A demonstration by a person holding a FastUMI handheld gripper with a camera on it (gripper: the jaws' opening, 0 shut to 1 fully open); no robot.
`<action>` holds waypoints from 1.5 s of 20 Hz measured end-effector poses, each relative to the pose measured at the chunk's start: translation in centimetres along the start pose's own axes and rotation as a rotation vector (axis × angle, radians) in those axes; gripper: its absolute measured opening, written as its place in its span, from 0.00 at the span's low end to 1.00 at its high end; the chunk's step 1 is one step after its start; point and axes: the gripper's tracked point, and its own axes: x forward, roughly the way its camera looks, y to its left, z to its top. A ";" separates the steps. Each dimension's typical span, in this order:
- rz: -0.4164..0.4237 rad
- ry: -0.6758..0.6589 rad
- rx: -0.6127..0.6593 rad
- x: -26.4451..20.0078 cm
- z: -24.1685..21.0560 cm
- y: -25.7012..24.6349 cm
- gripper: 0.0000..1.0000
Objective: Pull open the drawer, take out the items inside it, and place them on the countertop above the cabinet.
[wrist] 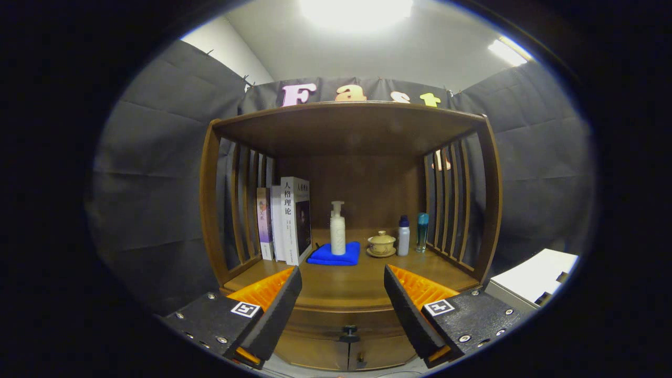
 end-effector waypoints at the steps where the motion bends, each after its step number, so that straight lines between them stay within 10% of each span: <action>1: -0.004 0.004 -0.014 0.0 0.0 -0.1 0.97; 30: -0.008 0.024 -0.043 0.1 -5.0 -2.0 0.98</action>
